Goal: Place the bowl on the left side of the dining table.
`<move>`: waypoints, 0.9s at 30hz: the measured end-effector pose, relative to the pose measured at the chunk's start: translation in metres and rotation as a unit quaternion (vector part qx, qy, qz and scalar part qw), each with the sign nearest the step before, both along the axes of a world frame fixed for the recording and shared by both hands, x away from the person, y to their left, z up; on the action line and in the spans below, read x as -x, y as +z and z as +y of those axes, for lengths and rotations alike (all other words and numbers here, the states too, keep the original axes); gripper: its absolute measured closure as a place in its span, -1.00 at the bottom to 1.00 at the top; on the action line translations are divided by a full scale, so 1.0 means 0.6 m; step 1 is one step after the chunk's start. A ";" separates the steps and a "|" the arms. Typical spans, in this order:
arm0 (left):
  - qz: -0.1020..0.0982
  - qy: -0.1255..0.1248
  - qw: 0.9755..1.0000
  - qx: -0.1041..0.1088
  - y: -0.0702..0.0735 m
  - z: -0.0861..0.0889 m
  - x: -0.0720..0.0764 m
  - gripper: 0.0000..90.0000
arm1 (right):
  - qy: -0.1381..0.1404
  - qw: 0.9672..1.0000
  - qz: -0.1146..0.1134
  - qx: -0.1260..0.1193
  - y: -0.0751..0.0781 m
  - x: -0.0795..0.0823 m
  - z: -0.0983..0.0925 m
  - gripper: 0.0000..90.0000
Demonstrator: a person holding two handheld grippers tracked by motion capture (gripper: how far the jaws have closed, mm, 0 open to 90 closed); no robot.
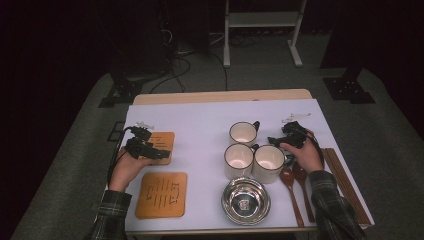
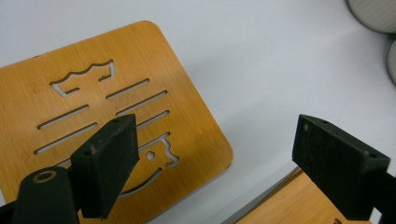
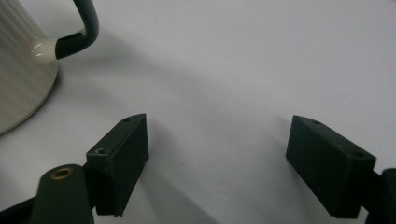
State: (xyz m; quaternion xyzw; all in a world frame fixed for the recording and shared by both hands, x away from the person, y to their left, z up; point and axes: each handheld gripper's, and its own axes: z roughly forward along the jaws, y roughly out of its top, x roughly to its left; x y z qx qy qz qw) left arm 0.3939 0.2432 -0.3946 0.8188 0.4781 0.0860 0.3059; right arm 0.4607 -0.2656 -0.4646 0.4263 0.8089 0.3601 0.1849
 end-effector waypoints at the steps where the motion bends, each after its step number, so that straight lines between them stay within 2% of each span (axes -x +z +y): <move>1: 0.001 -0.001 1.000 0.001 0.001 -0.001 0.002 -0.69 | 0.000 1.000 0.001 0.000 0.000 0.000 0.000 -0.57; 10: 0.003 -0.002 1.000 0.012 0.001 -0.008 0.016 -0.69 | -0.001 1.000 0.001 0.000 0.000 0.000 0.000 -0.57; 27: 0.003 -0.021 1.000 0.009 0.006 -0.033 0.041 -0.69 | -0.001 1.000 0.000 0.000 0.000 0.000 0.000 -0.57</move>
